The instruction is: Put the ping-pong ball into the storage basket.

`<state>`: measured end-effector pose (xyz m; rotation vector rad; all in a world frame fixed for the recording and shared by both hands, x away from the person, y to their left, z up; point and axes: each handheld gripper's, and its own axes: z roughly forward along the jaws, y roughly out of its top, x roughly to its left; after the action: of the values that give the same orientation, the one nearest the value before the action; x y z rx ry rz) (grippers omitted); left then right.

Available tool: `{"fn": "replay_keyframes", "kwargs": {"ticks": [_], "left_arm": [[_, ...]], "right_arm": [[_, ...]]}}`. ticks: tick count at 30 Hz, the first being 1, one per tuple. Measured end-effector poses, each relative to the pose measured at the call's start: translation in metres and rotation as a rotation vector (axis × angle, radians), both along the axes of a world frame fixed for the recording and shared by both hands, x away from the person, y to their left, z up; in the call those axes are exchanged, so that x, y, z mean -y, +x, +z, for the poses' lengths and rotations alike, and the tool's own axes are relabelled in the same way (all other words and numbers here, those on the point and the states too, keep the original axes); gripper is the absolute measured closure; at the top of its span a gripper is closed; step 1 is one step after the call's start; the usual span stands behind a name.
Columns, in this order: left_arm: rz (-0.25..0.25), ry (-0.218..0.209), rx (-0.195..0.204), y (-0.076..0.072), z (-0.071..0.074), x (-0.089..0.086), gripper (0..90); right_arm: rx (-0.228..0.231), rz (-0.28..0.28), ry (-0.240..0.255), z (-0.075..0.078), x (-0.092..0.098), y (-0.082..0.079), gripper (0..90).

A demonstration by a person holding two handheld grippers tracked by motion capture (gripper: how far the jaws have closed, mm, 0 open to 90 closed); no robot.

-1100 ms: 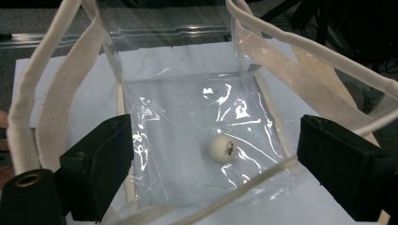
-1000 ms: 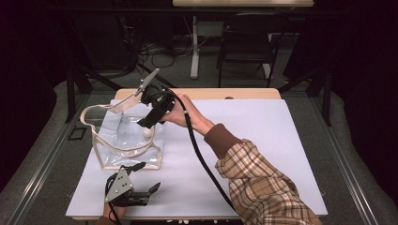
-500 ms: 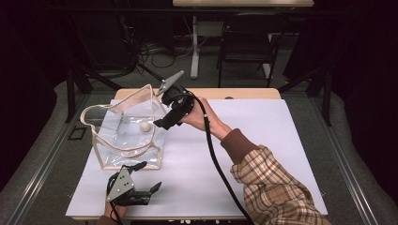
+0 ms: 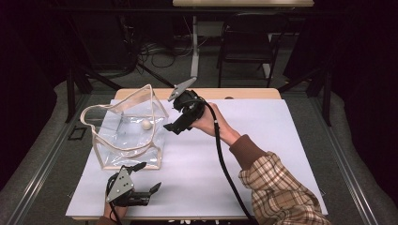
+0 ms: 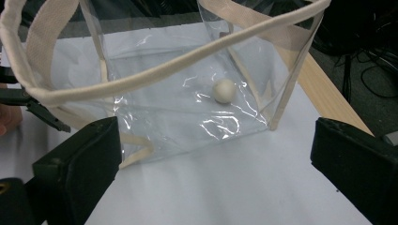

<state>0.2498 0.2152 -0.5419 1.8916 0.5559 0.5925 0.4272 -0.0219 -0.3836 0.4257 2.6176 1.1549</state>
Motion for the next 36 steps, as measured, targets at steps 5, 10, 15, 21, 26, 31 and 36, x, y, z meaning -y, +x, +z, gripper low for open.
{"fn": "replay_keyframes", "kwargs": {"ticks": [5,10,15,21,26,31,36], "left_arm": [[0.003,-0.008,0.005,-0.002,0.000,-0.002,16.2],[-0.001,-0.006,0.002,-0.002,0.000,-0.001,16.2],[-0.003,-0.005,0.003,-0.002,0.000,-0.001,16.2],[-0.003,-0.002,0.001,-0.001,0.000,-0.001,16.2],[-0.004,-0.001,0.001,-0.002,0.000,-0.001,16.2],[-0.005,-0.002,0.001,-0.001,0.000,0.000,16.2],[-0.003,-0.003,0.001,-0.001,0.000,-0.001,16.2]], "right_arm": [[0.002,-0.017,0.005,-0.007,0.010,-0.003,0.0],[0.006,-0.036,0.014,-0.014,0.023,-0.007,0.0],[0.015,-0.056,0.009,-0.021,0.037,-0.013,0.0],[0.016,-0.082,0.017,-0.029,0.054,-0.018,0.0],[0.024,-0.100,0.037,-0.033,0.066,-0.023,0.0],[0.038,-0.116,0.053,-0.036,0.076,-0.029,0.0],[0.053,-0.130,0.061,-0.039,0.087,-0.036,0.0]]}}
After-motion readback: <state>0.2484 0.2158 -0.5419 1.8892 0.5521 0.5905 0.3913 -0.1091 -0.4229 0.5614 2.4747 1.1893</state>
